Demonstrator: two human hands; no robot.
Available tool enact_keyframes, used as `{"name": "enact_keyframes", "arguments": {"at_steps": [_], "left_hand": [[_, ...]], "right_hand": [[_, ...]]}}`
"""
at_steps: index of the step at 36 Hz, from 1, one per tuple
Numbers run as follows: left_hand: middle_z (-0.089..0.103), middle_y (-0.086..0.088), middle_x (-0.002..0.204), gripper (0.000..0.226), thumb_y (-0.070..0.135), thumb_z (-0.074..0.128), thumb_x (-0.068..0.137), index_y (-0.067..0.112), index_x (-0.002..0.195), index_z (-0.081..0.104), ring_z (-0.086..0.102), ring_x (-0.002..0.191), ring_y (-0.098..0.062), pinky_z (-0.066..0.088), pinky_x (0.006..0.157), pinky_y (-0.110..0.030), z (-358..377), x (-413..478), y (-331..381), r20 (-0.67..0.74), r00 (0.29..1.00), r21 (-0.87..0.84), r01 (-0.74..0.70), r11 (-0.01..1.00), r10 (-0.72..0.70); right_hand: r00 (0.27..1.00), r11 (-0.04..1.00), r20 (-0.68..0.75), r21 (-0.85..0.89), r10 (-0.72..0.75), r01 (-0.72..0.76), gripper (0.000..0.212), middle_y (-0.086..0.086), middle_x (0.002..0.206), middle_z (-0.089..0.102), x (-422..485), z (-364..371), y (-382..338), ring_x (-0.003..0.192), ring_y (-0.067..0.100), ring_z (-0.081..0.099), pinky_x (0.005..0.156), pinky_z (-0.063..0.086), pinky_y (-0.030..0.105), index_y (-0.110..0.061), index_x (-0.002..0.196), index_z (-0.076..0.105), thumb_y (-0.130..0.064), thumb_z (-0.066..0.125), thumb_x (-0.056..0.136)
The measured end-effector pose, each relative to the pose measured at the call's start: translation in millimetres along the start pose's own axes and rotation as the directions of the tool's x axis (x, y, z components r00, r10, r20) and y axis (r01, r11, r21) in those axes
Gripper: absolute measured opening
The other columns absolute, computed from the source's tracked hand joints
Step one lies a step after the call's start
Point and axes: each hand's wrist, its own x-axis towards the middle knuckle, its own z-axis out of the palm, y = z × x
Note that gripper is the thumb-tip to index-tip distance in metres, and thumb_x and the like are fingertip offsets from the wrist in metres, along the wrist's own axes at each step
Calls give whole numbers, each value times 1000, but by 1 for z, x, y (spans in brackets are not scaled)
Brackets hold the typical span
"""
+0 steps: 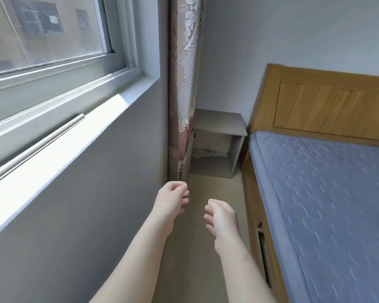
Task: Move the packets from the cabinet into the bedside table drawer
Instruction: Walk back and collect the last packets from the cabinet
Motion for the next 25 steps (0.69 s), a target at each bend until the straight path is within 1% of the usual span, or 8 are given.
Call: {"name": "enact_keyframes", "arguments": {"at_steps": [2, 6, 10, 12, 15, 20, 23, 25], "left_hand": [[55, 1, 83, 17, 15, 45, 95, 20, 81, 54, 49, 77, -17, 37, 62, -23, 7, 42, 16, 16, 1000, 12, -1, 1000, 1], [57, 3, 83, 15, 17, 46, 95, 22, 83, 55, 52, 74, -13, 39, 63, -22, 29, 123, 45, 30, 1000, 10, 2, 1000, -2], [57, 5, 80, 14, 18, 47, 95, 22, 84, 55, 53, 76, -14, 41, 68, -25, 63, 190, 60, 106, 993, 49, 40, 998, -45], [56, 5, 79, 14, 18, 47, 95, 22, 83, 55, 52, 76, -14, 40, 67, -24, 80, 224, 66, 119, 991, 57, 47, 997, -53], [56, 4, 80, 16, 16, 46, 94, 22, 82, 55, 52, 76, -15, 39, 65, -23, 105, 278, 72, 109, 992, 57, 52, 997, -58], [58, 2, 86, 16, 16, 46, 95, 22, 82, 55, 54, 74, -13, 40, 65, -24, 152, 375, 85, 51, 996, 32, 69, 997, -70], [60, 1, 90, 15, 17, 47, 95, 22, 84, 56, 57, 77, -13, 42, 68, -25, 184, 430, 100, 15, 996, 17, 89, 996, -89], [60, 1, 91, 14, 18, 48, 94, 23, 84, 56, 58, 82, -15, 44, 72, -26, 203, 464, 113, 5, 996, -4, 89, 996, -89]], "right_hand": [[1000, 1000, -9, -2, -13, 13, 17, 6, 111, 62, 34, 12, -24, 111, 28, 57, 98, 44, 42, -25, 80, 54, -15, 48, 93], [999, 998, -19, 35, -48, 48, 17, -2, 98, 58, 101, 27, -69, 94, 19, 57, 94, 45, 36, -28, 83, 55, -17, 49, 95], [995, 996, -95, 86, -18, 27, 17, -1, 97, 59, 166, 21, -91, 91, 18, 56, 91, 45, 36, -27, 83, 55, -16, 49, 95], [993, 994, -121, 107, 6, 7, 17, 1, 100, 60, 201, 19, -99, 91, 19, 56, 91, 45, 36, -26, 83, 55, -15, 48, 95], [993, 995, -110, 101, 32, -21, 18, 1, 101, 59, 257, 19, -116, 92, 19, 55, 96, 44, 40, -25, 82, 54, -15, 47, 95], [998, 998, -70, 65, 1, 4, 18, 3, 102, 58, 365, 15, -161, 100, 24, 57, 94, 45, 38, -26, 81, 53, -16, 48, 95], [998, 999, -61, 35, -3, 5, 19, 10, 111, 61, 428, 6, -197, 111, 28, 57, 97, 45, 41, -25, 80, 53, -14, 48, 95], [998, 999, -63, 29, -17, 18, 19, 10, 116, 61, 469, 3, -221, 112, 29, 57, 96, 45, 41, -24, 80, 54, -13, 48, 95]]}}
